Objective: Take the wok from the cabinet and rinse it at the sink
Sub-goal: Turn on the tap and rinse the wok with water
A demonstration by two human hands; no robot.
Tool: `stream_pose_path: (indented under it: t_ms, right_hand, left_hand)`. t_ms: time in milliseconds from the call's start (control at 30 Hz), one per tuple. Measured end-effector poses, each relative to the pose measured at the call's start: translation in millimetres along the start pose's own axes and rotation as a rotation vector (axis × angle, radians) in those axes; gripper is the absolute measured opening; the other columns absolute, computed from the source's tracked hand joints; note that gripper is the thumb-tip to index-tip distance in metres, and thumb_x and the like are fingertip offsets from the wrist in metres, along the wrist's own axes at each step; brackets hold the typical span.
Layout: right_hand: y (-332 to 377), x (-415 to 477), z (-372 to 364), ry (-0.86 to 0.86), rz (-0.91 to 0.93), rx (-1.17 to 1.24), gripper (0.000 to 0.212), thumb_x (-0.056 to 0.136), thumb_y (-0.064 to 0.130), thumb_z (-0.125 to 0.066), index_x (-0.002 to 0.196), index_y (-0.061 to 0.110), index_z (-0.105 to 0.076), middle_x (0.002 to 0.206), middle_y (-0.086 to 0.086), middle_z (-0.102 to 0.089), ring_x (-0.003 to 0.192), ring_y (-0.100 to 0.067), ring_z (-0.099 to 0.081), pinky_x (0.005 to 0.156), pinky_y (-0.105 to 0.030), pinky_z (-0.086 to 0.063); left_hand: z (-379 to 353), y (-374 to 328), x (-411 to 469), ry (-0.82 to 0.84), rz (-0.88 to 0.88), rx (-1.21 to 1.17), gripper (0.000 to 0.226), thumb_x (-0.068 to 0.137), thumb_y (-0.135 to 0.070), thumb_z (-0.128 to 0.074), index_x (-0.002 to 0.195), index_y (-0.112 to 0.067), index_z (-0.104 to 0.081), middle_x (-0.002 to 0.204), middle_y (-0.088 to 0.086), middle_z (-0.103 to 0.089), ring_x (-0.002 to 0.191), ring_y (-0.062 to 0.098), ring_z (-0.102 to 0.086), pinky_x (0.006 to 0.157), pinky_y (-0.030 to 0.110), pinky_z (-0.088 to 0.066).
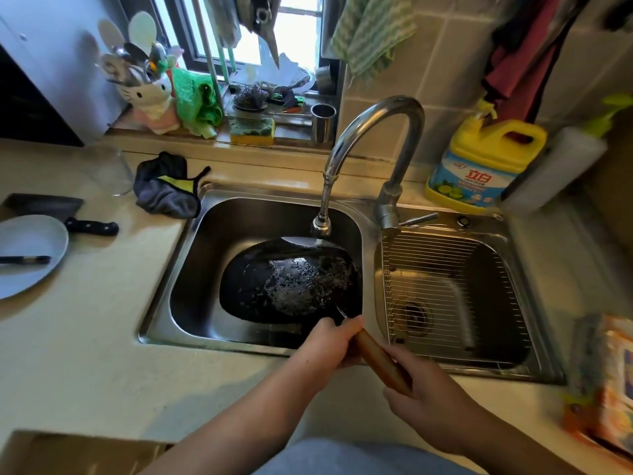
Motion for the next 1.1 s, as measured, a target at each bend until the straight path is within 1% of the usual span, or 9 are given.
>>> stream_pose_path:
  t_ms: [100, 233, 367, 467, 600, 767, 867, 967, 1100]
  right_hand:
    - [-3, -1, 3, -0.006, -0.011, 0.078, 0.046, 0.084, 0.024, -0.065, 0.112, 0.059, -0.051, 0.097, -0.006, -0.067, 0.076, -0.021, -0.061, 0.068, -0.032, -0.052]
    - [-6, 6, 4, 0.022, -0.033, 0.208, 0.04, 0.084, 0.02, -0.066, 0.116, 0.044, -0.06, 0.09, -0.01, -0.065, 0.06, -0.006, -0.054, 0.057, -0.023, -0.046]
    - [2, 15, 1, 0.061, -0.04, 0.356, 0.04, 0.088, 0.007, -0.062, 0.114, 0.037, -0.061, 0.069, 0.011, -0.065, 0.048, 0.002, -0.052, 0.046, -0.014, -0.041]
    - [4, 19, -6, 0.092, -0.087, 0.484, 0.032, 0.092, 0.003, -0.057, 0.117, 0.021, -0.061, 0.06, 0.004, -0.051, 0.04, -0.006, -0.045, 0.039, -0.02, -0.037]
    - [1, 27, -17, 0.123, -0.19, 0.608, 0.026, 0.093, 0.002, -0.053, 0.118, 0.004, -0.057, 0.052, 0.0, -0.042, 0.036, -0.009, -0.038, 0.038, -0.022, -0.03]
    - [6, 42, -16, 0.123, -0.261, 0.629, 0.025, 0.099, 0.027, -0.053, 0.104, 0.005, -0.064, 0.062, -0.003, -0.063, 0.042, -0.014, -0.054, 0.041, -0.026, -0.044]
    - [-13, 62, 20, -0.007, -0.379, 0.488, 0.037, 0.097, 0.048, -0.05, 0.101, 0.016, -0.068, 0.079, -0.002, -0.072, 0.066, -0.017, -0.069, 0.056, -0.029, -0.054]
    - [-38, 95, 80, -0.218, -0.456, 0.605, 0.028, 0.098, 0.04, -0.053, 0.11, 0.016, -0.061, 0.094, -0.008, -0.072, 0.076, -0.02, -0.071, 0.058, -0.029, -0.054]
    - [-64, 143, 148, -0.47, -0.489, 0.846, 0.021, 0.099, 0.026, -0.055, 0.114, 0.012, -0.057, 0.102, -0.013, -0.069, 0.079, -0.02, -0.069, 0.059, -0.03, -0.055]
  left_hand:
    - [-2, -3, -1, -0.01, -0.019, 0.041, 0.043, 0.084, -0.037, -0.07, 0.107, -0.004, -0.055, 0.105, 0.023, -0.071, 0.093, 0.032, -0.073, 0.08, 0.05, -0.061]
    - [-4, -10, 2, -0.022, -0.011, 0.02, 0.041, 0.088, -0.033, -0.068, 0.111, -0.002, -0.055, 0.111, 0.029, -0.068, 0.101, 0.04, -0.069, 0.082, 0.058, -0.058]
    - [-9, -8, 5, -0.006, 0.057, -0.137, 0.034, 0.094, -0.027, -0.061, 0.112, 0.001, -0.056, 0.081, 0.015, -0.076, 0.078, 0.03, -0.074, 0.082, 0.056, -0.058]
    - [-19, -2, 3, 0.004, 0.146, -0.376, 0.026, 0.095, -0.025, -0.06, 0.095, 0.001, -0.064, 0.069, 0.011, -0.071, 0.069, 0.024, -0.069, 0.083, 0.048, -0.057]
    - [-14, -2, 7, -0.143, 0.139, -0.44, 0.017, 0.092, -0.014, -0.06, 0.079, -0.006, -0.053, 0.056, 0.008, -0.054, 0.044, 0.018, -0.056, 0.051, 0.031, -0.053]
    - [0, -11, 14, -0.241, 0.098, -0.415, 0.019, 0.09, -0.012, -0.054, 0.072, -0.009, -0.051, 0.056, 0.006, -0.049, 0.05, 0.019, -0.05, 0.055, 0.031, -0.045]
    - [2, -18, 15, -0.22, 0.094, -0.449, 0.02, 0.091, -0.013, -0.054, 0.072, -0.011, -0.052, 0.053, 0.003, -0.05, 0.046, 0.018, -0.054, 0.055, 0.031, -0.049]
    - [9, -21, 14, -0.231, 0.084, -0.482, 0.011, 0.09, -0.007, -0.055, 0.08, -0.008, -0.054, 0.051, 0.0, -0.053, 0.04, 0.011, -0.056, 0.043, 0.026, -0.049]
    - [8, -19, 9, -0.221, 0.104, -0.467, 0.01, 0.089, -0.007, -0.055, 0.08, -0.008, -0.055, 0.052, 0.0, -0.054, 0.042, 0.012, -0.055, 0.045, 0.026, -0.048]
Point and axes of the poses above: each hand's wrist, its own x-axis towards the middle knuckle, its own z-axis out of the back of the hand, y = z × x, the point moved 9 cm from there along x, towards the middle knuckle
